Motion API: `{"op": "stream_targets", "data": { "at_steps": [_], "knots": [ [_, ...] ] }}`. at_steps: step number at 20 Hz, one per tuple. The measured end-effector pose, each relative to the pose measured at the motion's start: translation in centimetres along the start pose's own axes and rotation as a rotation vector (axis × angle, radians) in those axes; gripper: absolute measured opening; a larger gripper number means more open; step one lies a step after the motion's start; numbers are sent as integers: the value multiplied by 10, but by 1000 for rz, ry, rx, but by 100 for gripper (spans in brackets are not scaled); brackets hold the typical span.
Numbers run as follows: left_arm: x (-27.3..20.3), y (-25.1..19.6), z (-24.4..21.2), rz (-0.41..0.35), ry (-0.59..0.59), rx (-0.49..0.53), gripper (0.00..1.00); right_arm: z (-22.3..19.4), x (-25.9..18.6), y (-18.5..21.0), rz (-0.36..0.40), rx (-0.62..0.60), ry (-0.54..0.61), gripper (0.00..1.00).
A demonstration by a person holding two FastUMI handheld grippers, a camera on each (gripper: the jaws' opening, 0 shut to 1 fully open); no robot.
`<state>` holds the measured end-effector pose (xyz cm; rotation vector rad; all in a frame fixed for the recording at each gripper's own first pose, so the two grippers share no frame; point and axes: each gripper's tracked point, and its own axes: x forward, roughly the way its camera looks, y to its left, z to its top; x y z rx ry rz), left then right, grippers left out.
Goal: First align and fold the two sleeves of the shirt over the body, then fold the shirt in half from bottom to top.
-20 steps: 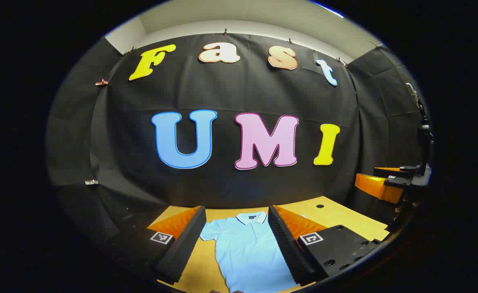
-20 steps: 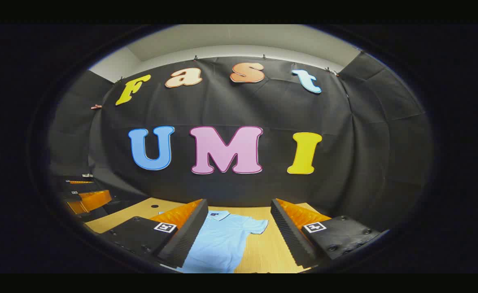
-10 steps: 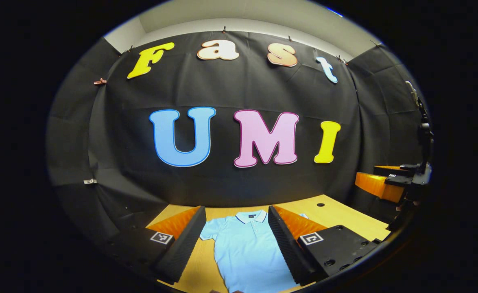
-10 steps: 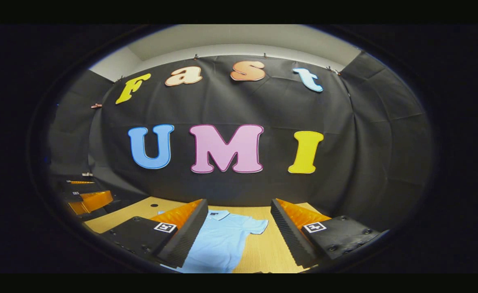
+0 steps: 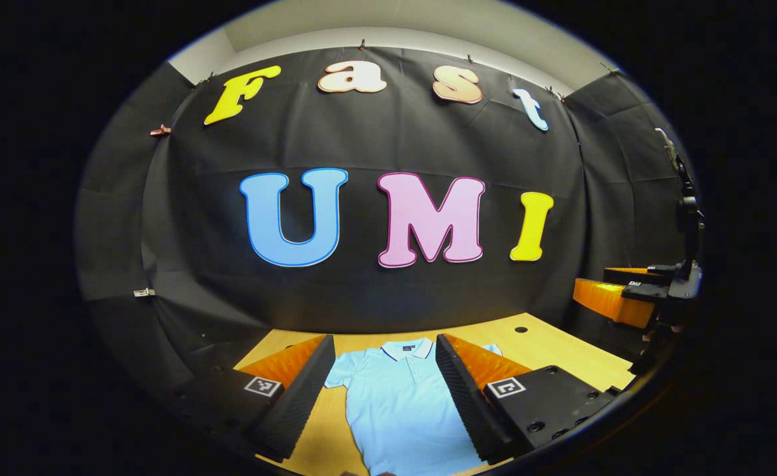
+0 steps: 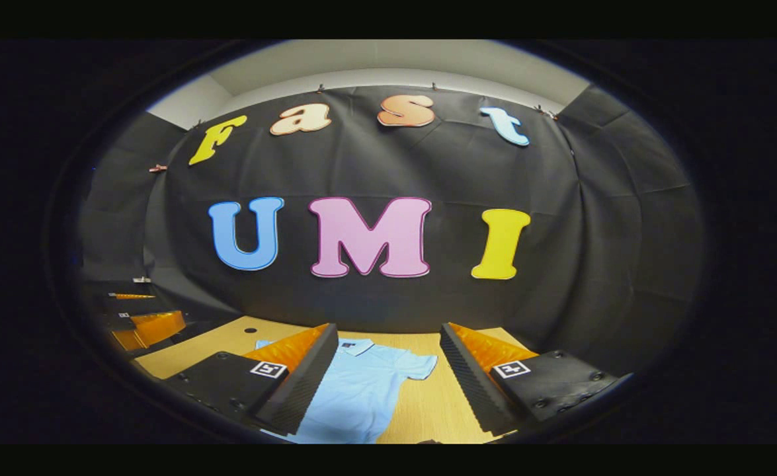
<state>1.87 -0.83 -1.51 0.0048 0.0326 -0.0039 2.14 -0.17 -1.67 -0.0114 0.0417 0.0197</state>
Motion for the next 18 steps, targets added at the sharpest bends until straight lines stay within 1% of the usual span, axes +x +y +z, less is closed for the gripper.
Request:
{"op": "stream_targets", "data": {
  "at_steps": [5, 10, 15, 18],
  "knots": [
    [5, 6, -15, 26, 40, -20, 97, -29, 30, -10, -10, -27, 79, 97],
    [18, 16, -29, 71, 74, -22, 97, -58, 81, -30, -20, -78, 127, 97],
    [43, 30, -44, 136, 115, -39, 98, -114, 146, -50, -18, -73, 250, 97],
    [58, 39, -51, 178, 142, -50, 97, -149, 181, -65, -41, -39, 315, 97]
  ]
}}
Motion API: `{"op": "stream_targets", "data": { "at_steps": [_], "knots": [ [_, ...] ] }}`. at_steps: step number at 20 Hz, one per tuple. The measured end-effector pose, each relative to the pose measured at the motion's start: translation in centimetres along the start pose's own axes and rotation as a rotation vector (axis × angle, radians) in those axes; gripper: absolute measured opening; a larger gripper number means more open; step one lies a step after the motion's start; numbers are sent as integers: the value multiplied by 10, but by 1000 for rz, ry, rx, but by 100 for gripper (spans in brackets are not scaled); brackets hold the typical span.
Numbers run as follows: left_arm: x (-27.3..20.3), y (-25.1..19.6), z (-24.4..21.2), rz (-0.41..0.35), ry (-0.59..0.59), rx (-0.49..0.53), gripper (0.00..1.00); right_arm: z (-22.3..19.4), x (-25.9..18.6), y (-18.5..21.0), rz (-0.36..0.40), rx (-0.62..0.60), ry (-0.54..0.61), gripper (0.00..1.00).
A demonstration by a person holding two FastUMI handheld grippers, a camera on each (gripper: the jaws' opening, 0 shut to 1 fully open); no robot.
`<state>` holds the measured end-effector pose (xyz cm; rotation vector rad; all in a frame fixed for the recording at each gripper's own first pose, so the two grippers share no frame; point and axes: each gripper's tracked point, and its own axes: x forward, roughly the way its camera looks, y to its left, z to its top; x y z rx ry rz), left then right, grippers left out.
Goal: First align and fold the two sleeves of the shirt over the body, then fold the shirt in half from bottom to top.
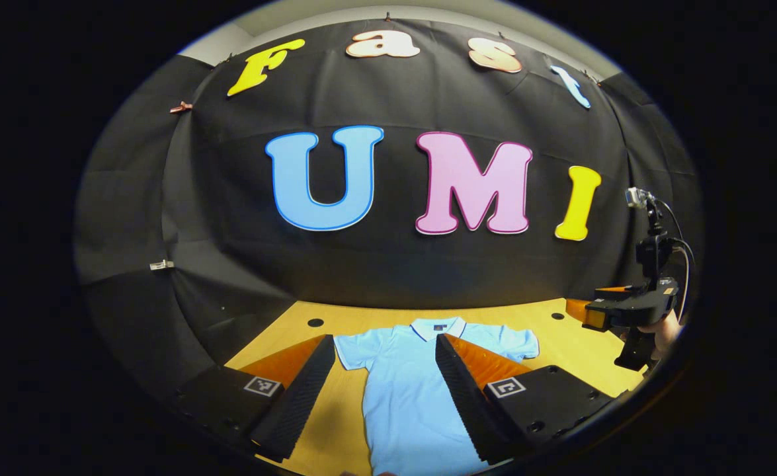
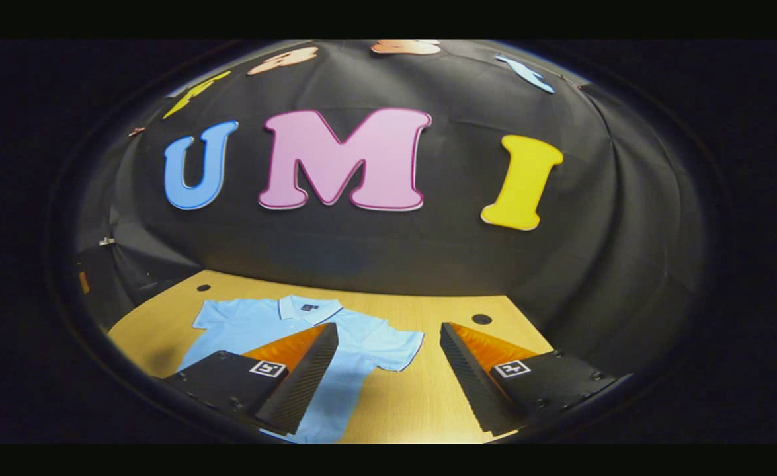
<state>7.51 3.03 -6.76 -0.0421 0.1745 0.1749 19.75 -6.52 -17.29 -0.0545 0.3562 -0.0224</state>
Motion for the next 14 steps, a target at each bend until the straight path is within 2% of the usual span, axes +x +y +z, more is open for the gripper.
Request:
{"op": "stream_targets", "data": {
  "at_steps": [3, 7, 11, 14],
  "knots": [
    [18, 5, -8, 42, 27, -1, 97, -32, 55, -13, -17, 15, 87, 97],
    [44, 5, -25, 86, 78, -42, 98, -109, 123, -28, -35, 46, 302, 97],
    [54, 6, -33, 106, 95, -47, 98, -146, 160, -41, -73, 50, 393, 97],
    [58, 7, -39, 115, 113, -38, 98, -167, 174, -46, -96, 97, 453, 98]
  ]
}}
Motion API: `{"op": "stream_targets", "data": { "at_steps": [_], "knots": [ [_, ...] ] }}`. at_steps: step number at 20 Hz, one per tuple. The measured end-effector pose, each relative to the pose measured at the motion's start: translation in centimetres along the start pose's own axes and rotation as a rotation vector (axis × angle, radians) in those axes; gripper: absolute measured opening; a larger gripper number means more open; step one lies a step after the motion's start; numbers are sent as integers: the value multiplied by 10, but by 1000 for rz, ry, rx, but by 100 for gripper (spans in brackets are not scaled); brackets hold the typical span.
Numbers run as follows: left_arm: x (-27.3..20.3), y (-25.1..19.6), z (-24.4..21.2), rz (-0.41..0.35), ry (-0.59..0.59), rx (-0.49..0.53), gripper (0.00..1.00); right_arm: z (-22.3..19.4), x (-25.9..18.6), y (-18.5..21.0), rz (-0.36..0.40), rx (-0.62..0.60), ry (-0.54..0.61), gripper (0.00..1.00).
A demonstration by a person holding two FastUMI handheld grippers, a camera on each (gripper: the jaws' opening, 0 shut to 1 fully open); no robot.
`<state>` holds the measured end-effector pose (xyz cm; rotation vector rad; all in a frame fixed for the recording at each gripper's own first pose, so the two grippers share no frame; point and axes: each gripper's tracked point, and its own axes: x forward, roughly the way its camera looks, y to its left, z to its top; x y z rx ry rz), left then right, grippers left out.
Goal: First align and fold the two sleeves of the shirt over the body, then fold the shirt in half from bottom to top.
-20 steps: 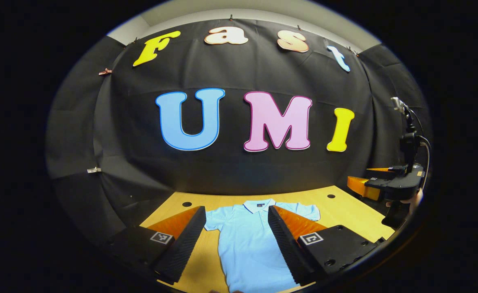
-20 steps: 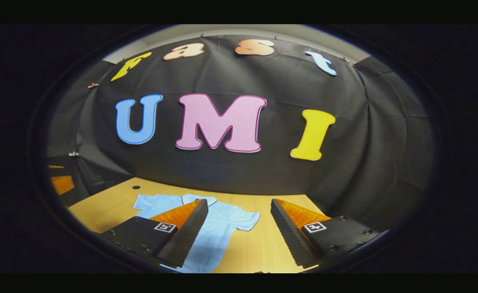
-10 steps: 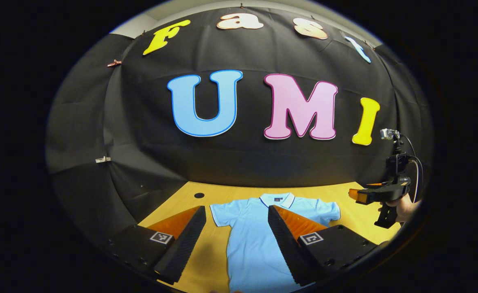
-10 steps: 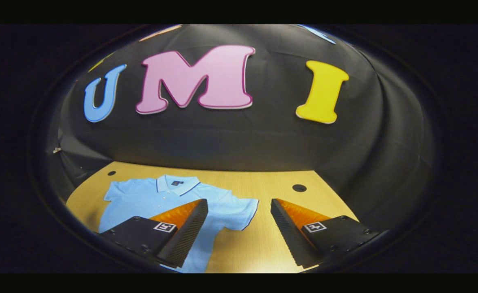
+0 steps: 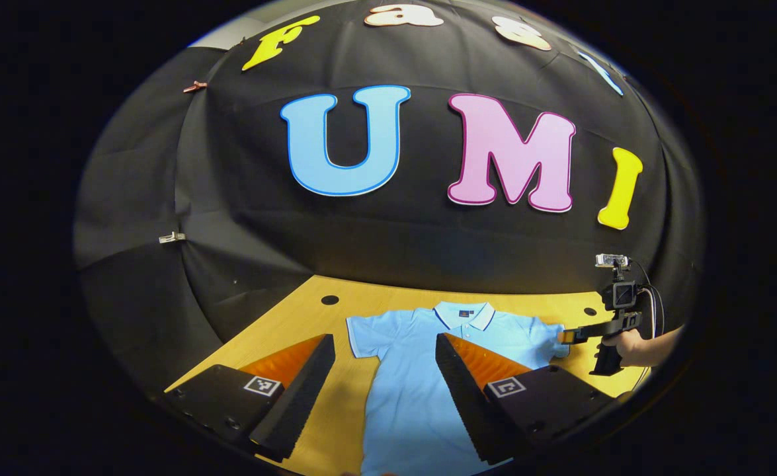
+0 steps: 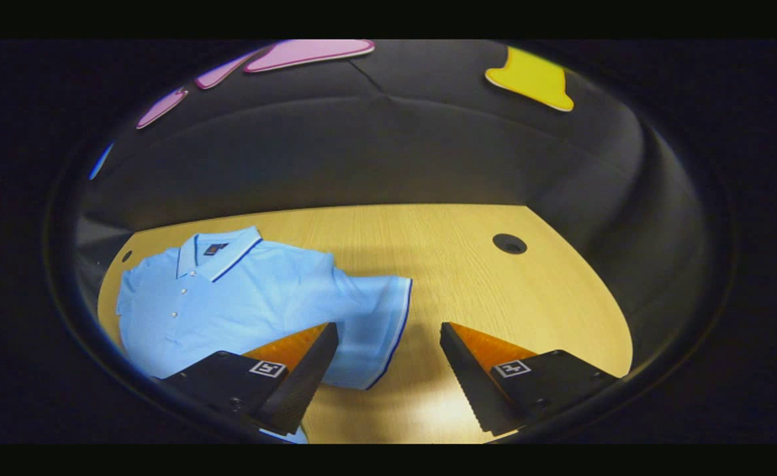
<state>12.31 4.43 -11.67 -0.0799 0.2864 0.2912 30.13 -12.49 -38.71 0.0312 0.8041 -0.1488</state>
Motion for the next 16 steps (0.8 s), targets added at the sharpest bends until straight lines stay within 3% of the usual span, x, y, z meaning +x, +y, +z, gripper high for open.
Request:
{"op": "stream_targets", "data": {
  "at_steps": [3, 4, 5, 6, 7, 10, 12, 13, 14, 15, 16],
  "knots": [
    [2, 0, -1, 10, 6, -1, 98, -18, 12, 5, 12, -1, 49, 97],
    [1, 1, -1, 14, 8, -2, 98, -16, 11, 8, 28, -2, 40, 91],
    [0, 1, 0, 17, 7, -2, 98, -16, 14, 12, 37, -1, 45, 94],
    [-2, 1, 0, 20, 4, -2, 98, -15, 12, 13, 38, -3, 38, 81],
    [-4, 1, 2, 21, 1, -4, 98, -16, 13, 17, 49, -2, 41, 78],
    [-7, 3, 1, 23, -10, -5, 98, -13, 15, 28, 58, 3, 27, 31],
    [-9, 6, -5, 28, -2, -13, 98, -10, 15, 35, 71, -9, 14, 8],
    [-11, 6, -6, 25, 3, -20, 98, -10, 17, 37, 58, -10, 11, 7],
    [-13, 7, -10, 22, 10, -26, 98, -9, 17, 38, 57, -12, 8, 0],
    [-14, 8, -14, 23, 18, -26, 98, -8, 17, 39, 52, -12, 3, 6],
    [-15, 10, -19, 26, 27, -23, 98, -5, 14, 40, 50, -12, 2, 0]
  ]
}}
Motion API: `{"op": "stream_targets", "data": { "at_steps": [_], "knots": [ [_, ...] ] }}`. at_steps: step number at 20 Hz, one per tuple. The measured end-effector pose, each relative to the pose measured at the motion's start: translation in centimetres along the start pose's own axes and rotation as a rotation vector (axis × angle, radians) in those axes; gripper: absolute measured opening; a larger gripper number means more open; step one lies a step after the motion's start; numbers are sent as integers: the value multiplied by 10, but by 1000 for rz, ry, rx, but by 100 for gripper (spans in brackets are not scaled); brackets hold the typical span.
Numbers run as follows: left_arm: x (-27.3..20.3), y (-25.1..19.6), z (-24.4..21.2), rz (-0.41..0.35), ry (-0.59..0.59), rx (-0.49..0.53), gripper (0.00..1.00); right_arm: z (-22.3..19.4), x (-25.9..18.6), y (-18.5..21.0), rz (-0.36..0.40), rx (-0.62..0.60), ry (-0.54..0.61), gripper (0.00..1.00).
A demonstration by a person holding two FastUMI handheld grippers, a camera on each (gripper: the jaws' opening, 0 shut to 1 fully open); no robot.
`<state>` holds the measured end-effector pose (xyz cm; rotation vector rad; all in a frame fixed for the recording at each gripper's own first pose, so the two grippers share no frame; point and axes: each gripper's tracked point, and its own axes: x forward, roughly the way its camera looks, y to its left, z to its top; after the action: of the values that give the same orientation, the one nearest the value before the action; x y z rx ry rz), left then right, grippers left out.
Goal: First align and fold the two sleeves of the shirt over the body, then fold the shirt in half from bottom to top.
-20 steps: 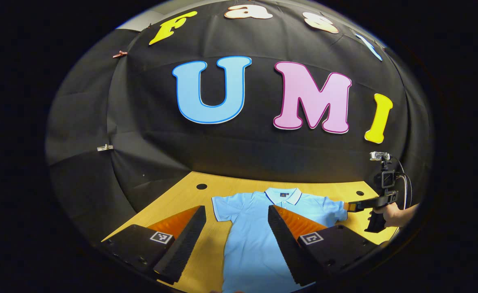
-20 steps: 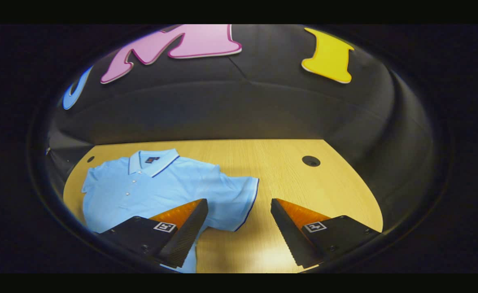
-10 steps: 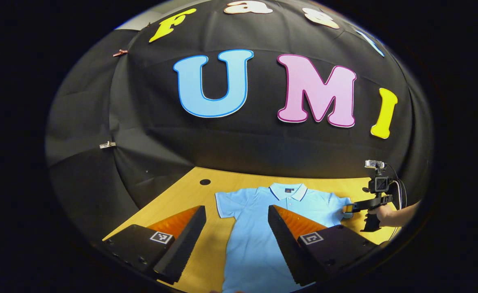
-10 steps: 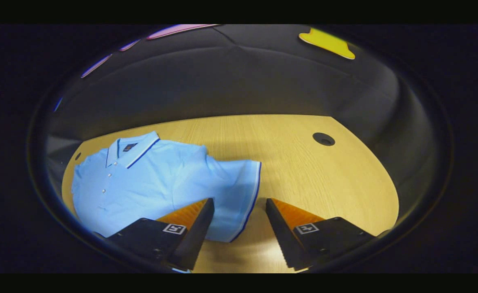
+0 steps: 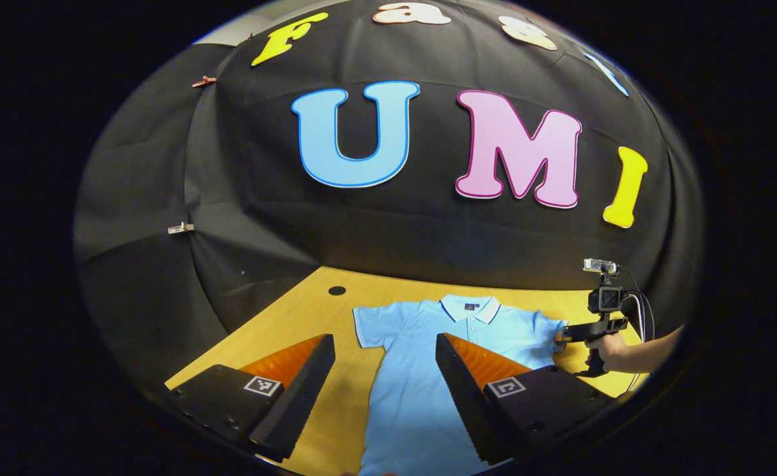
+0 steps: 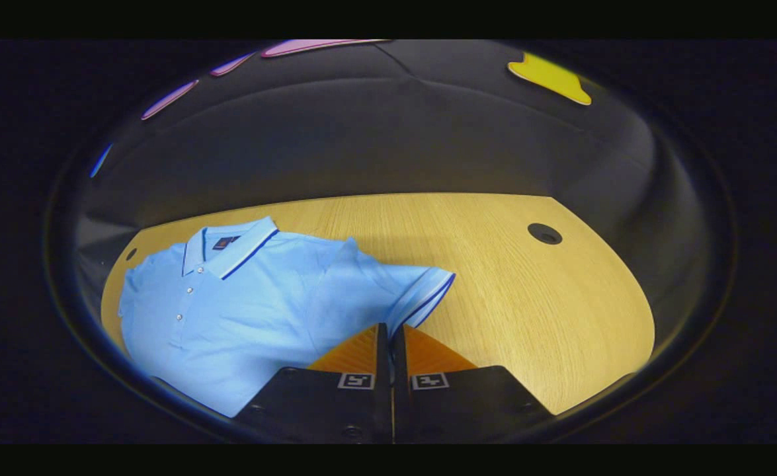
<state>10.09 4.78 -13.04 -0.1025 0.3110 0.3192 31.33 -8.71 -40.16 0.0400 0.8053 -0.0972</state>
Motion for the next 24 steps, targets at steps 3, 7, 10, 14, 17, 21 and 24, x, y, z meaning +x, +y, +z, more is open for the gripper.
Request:
{"op": "stream_targets", "data": {
  "at_steps": [3, 7, 10, 14, 17, 21, 24],
  "knots": [
    [-3, 5, -4, 6, 6, 8, 98, 20, -9, 13, 1, -39, -46, 5],
    [-2, 8, -11, -4, 21, 0, 98, 49, -27, 50, 33, -195, -114, 0],
    [-1, 10, -9, -13, 12, 0, 98, 61, -39, 91, 75, -312, -158, 6],
    [2, 11, -16, -30, 22, -6, 98, 47, -47, 152, 162, -385, -154, 2],
    [9, 14, -24, -36, 40, -17, 98, 20, -51, 195, 251, -435, -117, 4],
    [27, 16, -31, -49, 57, -29, 98, -14, -64, 233, 382, -466, -82, 38],
    [56, 18, -29, -66, 56, -48, 98, -21, -76, 227, 400, -413, -90, 89]
  ]
}}
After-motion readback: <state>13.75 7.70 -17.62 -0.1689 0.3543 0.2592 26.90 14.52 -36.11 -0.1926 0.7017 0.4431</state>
